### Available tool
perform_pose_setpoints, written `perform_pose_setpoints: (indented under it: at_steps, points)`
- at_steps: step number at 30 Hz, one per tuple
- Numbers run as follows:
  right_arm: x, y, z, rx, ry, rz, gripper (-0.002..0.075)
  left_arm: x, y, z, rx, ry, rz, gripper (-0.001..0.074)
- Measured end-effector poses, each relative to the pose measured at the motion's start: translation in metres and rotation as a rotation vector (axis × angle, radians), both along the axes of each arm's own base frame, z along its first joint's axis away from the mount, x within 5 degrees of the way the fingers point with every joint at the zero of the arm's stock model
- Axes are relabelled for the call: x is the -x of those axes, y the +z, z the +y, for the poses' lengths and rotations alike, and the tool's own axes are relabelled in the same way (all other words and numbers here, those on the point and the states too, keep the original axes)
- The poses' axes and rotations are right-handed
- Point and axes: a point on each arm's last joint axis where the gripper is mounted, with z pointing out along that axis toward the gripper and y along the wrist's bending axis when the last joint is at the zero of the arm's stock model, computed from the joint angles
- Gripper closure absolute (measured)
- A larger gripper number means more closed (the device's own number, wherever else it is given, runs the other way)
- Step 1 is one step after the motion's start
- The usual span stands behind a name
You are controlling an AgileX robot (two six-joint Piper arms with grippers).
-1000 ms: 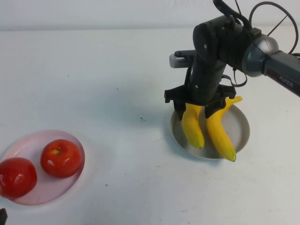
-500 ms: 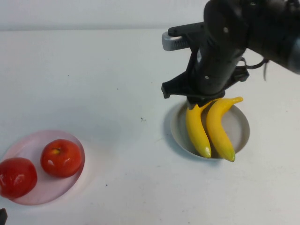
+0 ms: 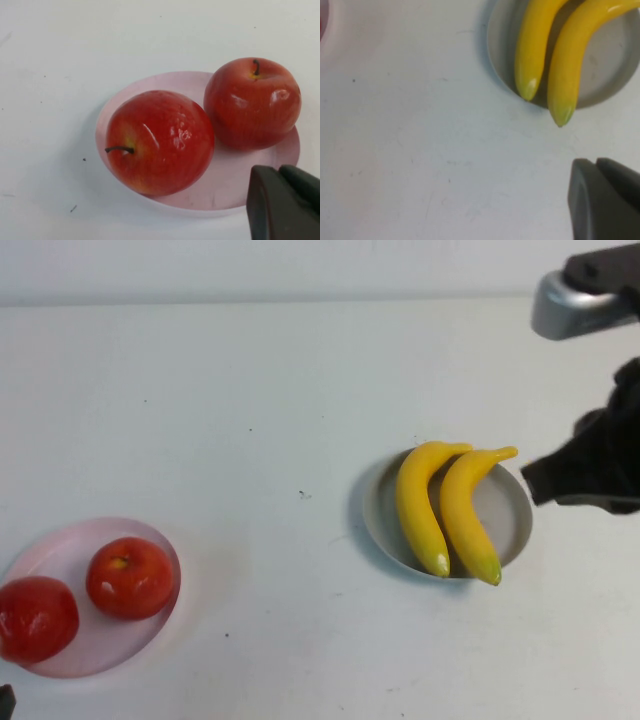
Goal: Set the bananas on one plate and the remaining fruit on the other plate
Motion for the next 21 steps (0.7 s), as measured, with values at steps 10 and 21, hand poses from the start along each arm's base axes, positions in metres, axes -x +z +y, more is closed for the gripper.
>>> perform_pose_setpoints:
  at_steps: [10,21]
  points:
    - [0.035,0.005,-0.028,0.027,0.11,-0.066,0.0741,0.0,0.0,0.0,0.0,0.0,0.0,0.0736]
    - [0.054,-0.07,-0.07,-0.023,0.135,-0.295,0.0741,0.0,0.0,0.0,0.0,0.0,0.0,0.0736]
